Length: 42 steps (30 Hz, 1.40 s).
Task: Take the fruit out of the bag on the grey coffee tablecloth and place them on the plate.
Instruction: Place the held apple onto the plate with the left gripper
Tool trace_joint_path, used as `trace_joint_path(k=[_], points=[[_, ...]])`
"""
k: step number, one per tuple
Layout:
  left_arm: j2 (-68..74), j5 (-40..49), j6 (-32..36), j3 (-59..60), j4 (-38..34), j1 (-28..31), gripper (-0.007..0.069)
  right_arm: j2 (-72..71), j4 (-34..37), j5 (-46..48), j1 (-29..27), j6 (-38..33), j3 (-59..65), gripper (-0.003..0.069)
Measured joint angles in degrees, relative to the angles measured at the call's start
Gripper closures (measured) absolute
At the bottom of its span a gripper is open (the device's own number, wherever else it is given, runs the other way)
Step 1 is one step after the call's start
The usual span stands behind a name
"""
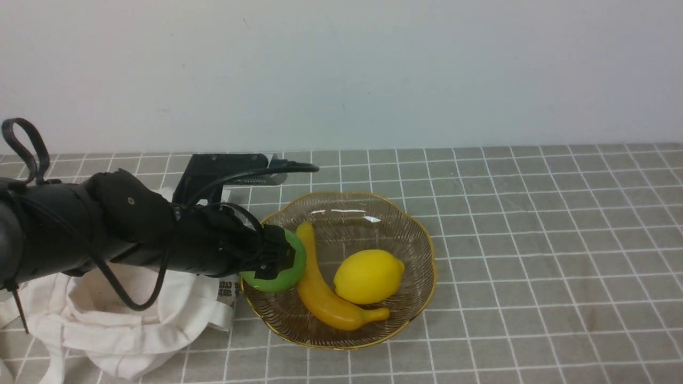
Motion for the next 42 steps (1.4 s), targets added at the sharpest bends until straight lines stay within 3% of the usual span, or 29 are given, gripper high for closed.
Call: trace_joint_path(k=[15, 42], points=[[-3.3, 5.6, 3.2, -4.5, 1.4, 0.0, -0.0009, 0.0, 0.0, 0.0, 0.0, 0.0, 0.0, 0.0673], [-3.3, 9.2, 2.3, -4.6, 4.3, 0.0, -0.0010, 0.0, 0.0, 0.0, 0.0, 0.0, 0.0, 0.0673]])
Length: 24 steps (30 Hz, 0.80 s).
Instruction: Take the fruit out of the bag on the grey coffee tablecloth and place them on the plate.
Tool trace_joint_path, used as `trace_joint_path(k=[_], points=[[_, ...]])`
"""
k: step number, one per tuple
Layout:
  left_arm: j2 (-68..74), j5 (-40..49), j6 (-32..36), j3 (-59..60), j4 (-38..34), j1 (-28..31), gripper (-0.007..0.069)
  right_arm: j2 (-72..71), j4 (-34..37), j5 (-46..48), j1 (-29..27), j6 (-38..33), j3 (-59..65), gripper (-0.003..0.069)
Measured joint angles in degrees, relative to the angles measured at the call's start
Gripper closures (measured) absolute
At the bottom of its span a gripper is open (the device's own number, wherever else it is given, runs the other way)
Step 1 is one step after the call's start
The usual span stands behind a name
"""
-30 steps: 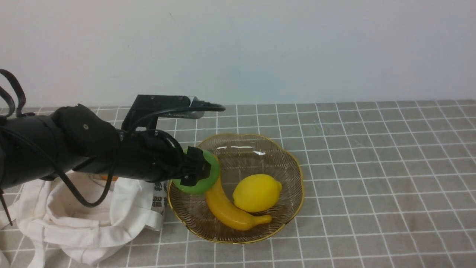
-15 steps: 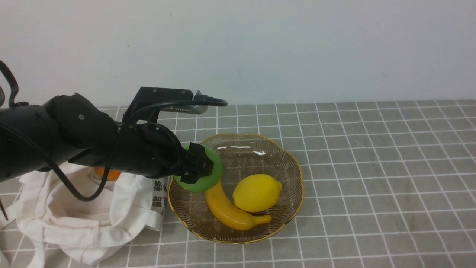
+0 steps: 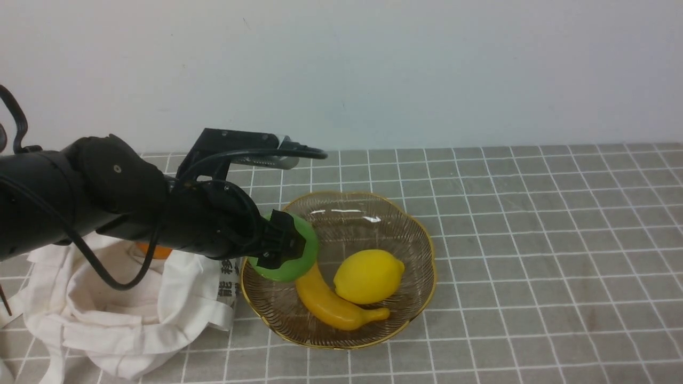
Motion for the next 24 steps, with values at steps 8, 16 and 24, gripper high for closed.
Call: trace_joint_path(k=[8, 16, 24], points=[[0.0, 0.0, 0.5, 0.0, 2.6, 0.0, -0.0058, 0.0, 0.0, 0.0, 0.0, 0.0, 0.0, 0.0673], [-0.7, 0.8, 0.5, -0.1, 2.6, 0.0, -0.0060, 0.0, 0.0, 0.0, 0.0, 0.0, 0.0, 0.0673], [-13.1, 11.1, -0.1, -3.8, 3.2, 2.8, -0.0007, 0.0, 0.0, 0.0, 0.0, 0.0, 0.0, 0.0673]])
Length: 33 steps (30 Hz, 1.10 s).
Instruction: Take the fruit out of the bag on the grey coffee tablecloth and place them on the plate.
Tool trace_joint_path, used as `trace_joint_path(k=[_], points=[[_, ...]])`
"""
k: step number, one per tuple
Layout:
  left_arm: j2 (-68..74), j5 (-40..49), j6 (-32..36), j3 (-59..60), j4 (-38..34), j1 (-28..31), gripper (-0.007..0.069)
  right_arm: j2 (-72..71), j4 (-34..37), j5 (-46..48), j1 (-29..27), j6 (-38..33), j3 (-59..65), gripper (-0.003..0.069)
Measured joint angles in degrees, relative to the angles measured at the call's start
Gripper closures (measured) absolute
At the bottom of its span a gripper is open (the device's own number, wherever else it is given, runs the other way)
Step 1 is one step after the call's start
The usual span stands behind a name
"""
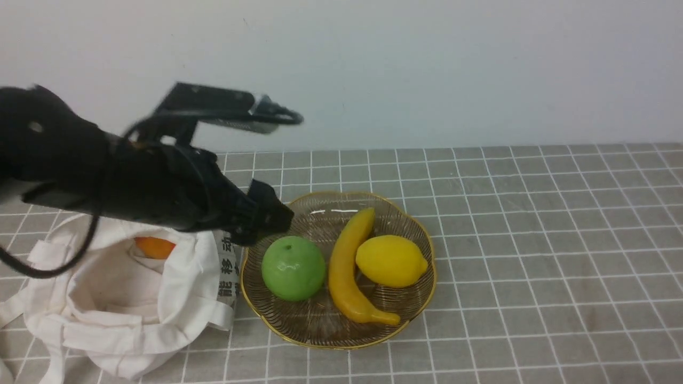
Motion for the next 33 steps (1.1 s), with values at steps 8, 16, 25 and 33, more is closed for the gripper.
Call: trace_joint_path(k=[8, 16, 25, 33], points=[[-19.1, 8.7, -0.3, -0.5, -1.2, 3.9, 0.0143, 0.0, 0.0, 0.0, 0.0, 0.0, 0.0, 0.0673], [-27.4, 20.3, -0.4, -0.5, -3.2, 3.9, 0.0246, 0.0, 0.0, 0.0, 0.0, 0.0, 0.0, 0.0673], [-37.7, 16.2, -3.1, -0.5, -5.1, 3.9, 0.0615, 0.0, 0.0, 0.0, 0.0, 0.0, 0.0, 0.0673], [-46.7, 8.1, -3.3, -0.5, -5.5, 3.9, 0.0632, 0.0, 0.0, 0.0, 0.0, 0.0, 0.0, 0.0673]])
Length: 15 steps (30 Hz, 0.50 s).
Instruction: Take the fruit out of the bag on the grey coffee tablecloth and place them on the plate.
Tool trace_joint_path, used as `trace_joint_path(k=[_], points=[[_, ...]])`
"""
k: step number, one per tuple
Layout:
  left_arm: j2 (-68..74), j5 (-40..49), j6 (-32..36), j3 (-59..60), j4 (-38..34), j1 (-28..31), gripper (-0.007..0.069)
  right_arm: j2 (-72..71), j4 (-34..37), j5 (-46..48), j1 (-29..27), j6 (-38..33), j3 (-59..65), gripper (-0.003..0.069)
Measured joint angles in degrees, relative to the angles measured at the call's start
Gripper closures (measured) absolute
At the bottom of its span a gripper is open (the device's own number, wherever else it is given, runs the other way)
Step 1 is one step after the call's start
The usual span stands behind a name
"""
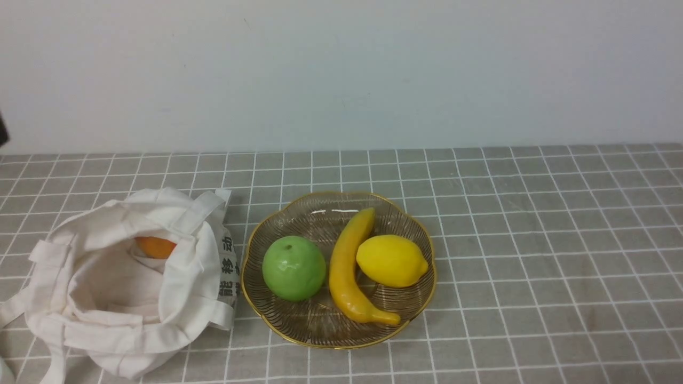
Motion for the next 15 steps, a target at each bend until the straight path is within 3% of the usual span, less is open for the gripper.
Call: trace_joint_path(k=[10, 15], points=[[-1.7, -0.4, 0.9, -0.1, 0.2, 0.0, 0.0632, 0.0, 0.0, 0.0, 0.0, 0.0, 0.0, 0.0673], [-1.7, -1.6, -0.6, -0.1, 7.8, 0.0, 0.0632, 0.0, 0.0, 0.0, 0.0, 0.0, 0.0, 0.0673]])
